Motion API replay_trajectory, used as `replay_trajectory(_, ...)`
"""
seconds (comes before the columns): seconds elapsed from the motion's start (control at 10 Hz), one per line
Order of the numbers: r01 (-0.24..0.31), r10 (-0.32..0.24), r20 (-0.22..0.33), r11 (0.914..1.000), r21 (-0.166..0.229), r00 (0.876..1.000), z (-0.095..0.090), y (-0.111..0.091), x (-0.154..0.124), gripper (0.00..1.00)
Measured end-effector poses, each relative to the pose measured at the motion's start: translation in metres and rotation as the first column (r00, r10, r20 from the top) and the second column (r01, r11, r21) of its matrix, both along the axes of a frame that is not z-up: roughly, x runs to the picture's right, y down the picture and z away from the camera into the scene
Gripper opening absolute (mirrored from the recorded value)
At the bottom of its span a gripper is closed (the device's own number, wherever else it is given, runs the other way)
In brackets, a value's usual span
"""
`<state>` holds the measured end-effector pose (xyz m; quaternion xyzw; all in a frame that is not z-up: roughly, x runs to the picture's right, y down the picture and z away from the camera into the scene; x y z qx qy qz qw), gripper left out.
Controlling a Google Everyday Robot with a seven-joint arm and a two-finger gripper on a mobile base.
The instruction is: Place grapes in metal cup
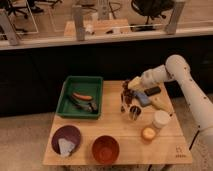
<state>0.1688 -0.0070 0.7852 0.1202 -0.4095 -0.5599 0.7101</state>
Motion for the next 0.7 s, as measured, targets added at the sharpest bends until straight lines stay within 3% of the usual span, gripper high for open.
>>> replay_trajectory(0.3,-0.027,0.027,0.012,0.9996,0.0,1.0,-0.015,0.008,0.032,0.0)
replay_trajectory(0.7,-0.036,0.036,0.044,0.9993,-0.006,0.998,-0.025,0.016,0.035,0.0)
